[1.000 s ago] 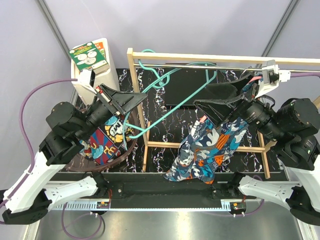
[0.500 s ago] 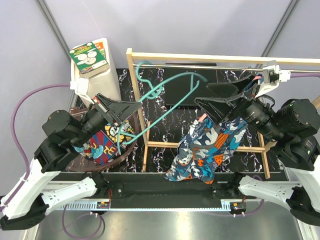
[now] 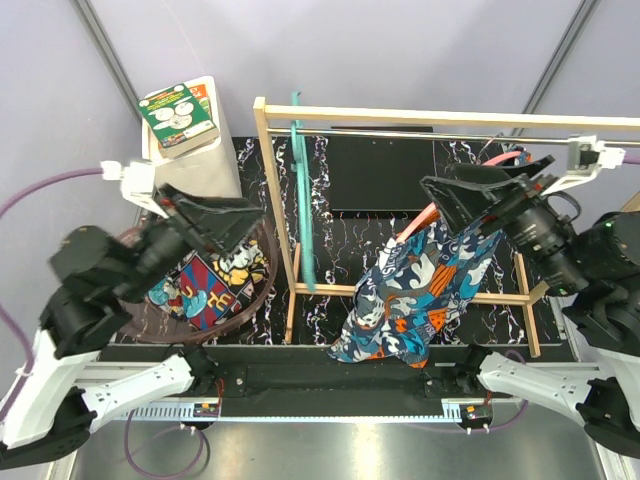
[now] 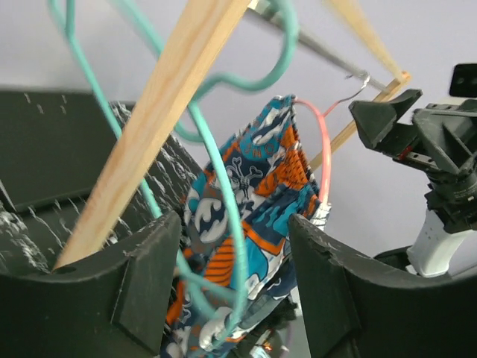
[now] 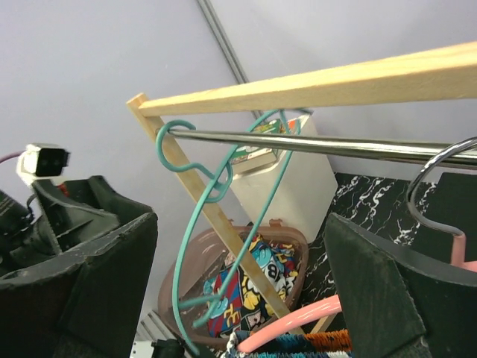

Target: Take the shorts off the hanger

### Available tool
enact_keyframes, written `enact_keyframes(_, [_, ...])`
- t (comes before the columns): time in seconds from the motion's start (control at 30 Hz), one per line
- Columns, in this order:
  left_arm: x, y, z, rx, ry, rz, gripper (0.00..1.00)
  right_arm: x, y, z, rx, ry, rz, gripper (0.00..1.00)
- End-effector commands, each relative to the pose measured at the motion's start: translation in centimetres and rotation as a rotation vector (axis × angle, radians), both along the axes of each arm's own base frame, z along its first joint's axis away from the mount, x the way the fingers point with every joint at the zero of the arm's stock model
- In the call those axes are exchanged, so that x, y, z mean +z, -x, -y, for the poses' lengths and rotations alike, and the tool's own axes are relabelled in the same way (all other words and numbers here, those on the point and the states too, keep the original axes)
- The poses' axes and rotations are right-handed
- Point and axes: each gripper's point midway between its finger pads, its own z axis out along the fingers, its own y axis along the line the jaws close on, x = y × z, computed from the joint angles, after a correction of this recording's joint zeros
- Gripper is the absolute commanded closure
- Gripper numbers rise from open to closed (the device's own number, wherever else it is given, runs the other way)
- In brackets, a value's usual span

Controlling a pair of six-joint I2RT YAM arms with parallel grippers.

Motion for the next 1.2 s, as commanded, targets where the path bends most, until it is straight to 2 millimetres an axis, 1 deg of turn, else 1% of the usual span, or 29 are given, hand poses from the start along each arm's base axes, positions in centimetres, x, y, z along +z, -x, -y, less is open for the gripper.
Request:
enact_keyframes(0.0, [5.4,1.6,-1.9,0.004,-0.047,0.246,0.37,2.1,0.3,2.2,-0.065,-0.055,0.012,0.00])
enact_keyframes(0.03, [6.9,2.5,-1.8,-0.033,-0.053,0.310,0.37,1.7,0.2,2.4,-0.075,-0.038,-0.007,0.00])
enact_keyframes(0.07, [7.6,2.9,-1.3,-0.067,-0.057,0.333,0.37,1.6,0.0,3.0,-0.109,-0.039,-0.020,0.00])
enact_keyframes(0.1, [7.5,3.0,0.4,-0.137,-0.082,0.340,0.38,1.9,0.0,3.7,-0.130,-0.056,-0.033,0.00])
enact_keyframes(0.13, [8.6,3.5,0.8,-0.170,-0.071,0.364,0.38,1.1,-0.3,4.1,-0.158,-0.039,-0.065,0.00])
enact_keyframes(0.17, [8.1,2.8,2.7,-0.214,-0.097,0.347,0.40,1.0,-0.7,5.1,-0.212,-0.056,-0.088,0.00])
enact_keyframes(0.2, [8.1,3.5,3.9,-0.291,-0.100,0.350,0.41,0.6,-0.7,5.7,-0.237,-0.052,-0.105,0.00])
enact_keyframes(0.23, [8.9,3.9,4.3,-0.326,-0.093,0.365,0.42,0.5,-0.8,6.3,-0.264,-0.061,-0.114,0.00])
enact_keyframes(0.27, [8.3,3.3,6.1,-0.365,-0.113,0.348,0.43,0.4,-1.0,7.2,-0.306,-0.084,-0.130,0.00])
enact_keyframes(0.3, [8.5,3.9,7.0,-0.403,-0.116,0.365,0.43,0.2,-1.0,7.7,-0.325,-0.091,-0.142,0.00])
enact_keyframes(0.33, [9.5,4.3,7.3,-0.411,-0.108,0.393,0.43,0.1,-1.1,8.3,-0.352,-0.104,-0.149,0.00])
enact_keyframes(0.37, [9.6,4.1,8.5,-0.423,-0.119,0.403,0.42,0.1,-0.8,8.7,-0.356,-0.125,-0.155,0.00])
enact_keyframes(0.4, [9.9,4.9,9.3,-0.445,-0.126,0.437,0.40,-0.1,-0.8,8.9,-0.362,-0.129,-0.162,0.00])
enact_keyframes(0.47, [11.1,5.3,10.8,-0.463,-0.123,0.477,0.38,-0.3,-0.6,9.6,-0.379,-0.156,-0.175,0.00])
enact_keyframes(0.5, [11.2,5.8,11.6,-0.482,-0.128,0.495,0.36,-0.7,-0.6,9.7,-0.386,-0.154,-0.186,0.00])
enact_keyframes(0.53, [10.8,5.3,13.1,-0.490,-0.144,0.488,0.36,-0.8,-0.7,9.9,-0.394,-0.162,-0.192,0.00])
enact_keyframes(0.57, [11.2,5.7,13.7,-0.500,-0.142,0.506,0.36,-1.3,-0.6,9.9,-0.394,-0.167,-0.204,0.00])
enact_keyframes(0.6, [11.1,5.7,14.3,-0.504,-0.150,0.509,0.35,-1.5,-0.7,9.8,-0.394,-0.168,-0.210,0.00])
enact_keyframes(0.63, [10.2,5.2,15.7,-0.508,-0.175,0.497,0.35,-1.7,-0.7,9.8,-0.394,-0.169,-0.215,0.00])
enact_keyframes(0.67, [9.7,5.2,16.5,-0.505,-0.194,0.487,0.34,-2.0,-0.7,9.6,-0.389,-0.174,-0.225,0.00])
enact_keyframes(0.7, [9.9,5.0,16.8,-0.491,-0.204,0.502,0.34,-2.1,-0.8,9.6,-0.390,-0.174,-0.230,0.00])
enact_keyframes(0.73, [9.3,4.8,17.4,-0.480,-0.229,0.494,0.34,-2.2,-0.8,9.6,-0.388,-0.178,-0.235,0.00])
enact_keyframes(0.77, [8.1,4.1,18.4,-0.458,-0.272,0.466,0.34,-2.3,-0.8,9.4,-0.382,-0.186,-0.242,0.00])
enact_keyframes(0.9, [6.1,3.1,19.1,-0.398,-0.367,0.448,0.34,-2.9,-0.8,8.6,-0.352,-0.185,-0.262,0.00])
enact_keyframes(0.97, [5.3,3.2,19.1,-0.385,-0.402,0.447,0.33,-3.1,-0.9,8.3,-0.344,-0.172,-0.263,0.00])
enact_keyframes(1.03, [4.5,2.8,19.2,-0.364,-0.431,0.437,0.32,-3.1,-1.0,8.4,-0.356,-0.160,-0.261,0.00])
enact_keyframes(1.1, [3.4,2.8,19.3,-0.355,-0.465,0.412,0.32,-2.6,-0.9,8.4,-0.354,-0.158,-0.254,0.00])
enact_keyframes(1.13, [2.0,2.8,19.6,-0.360,-0.498,0.398,0.31,-2.8,-1.0,8.1,-0.349,-0.135,-0.252,0.00])
enact_keyframes(1.17, [1.4,2.7,19.6,-0.344,-0.520,0.393,0.31,-3.0,-1.1,8.0,-0.348,-0.132,-0.253,0.00])
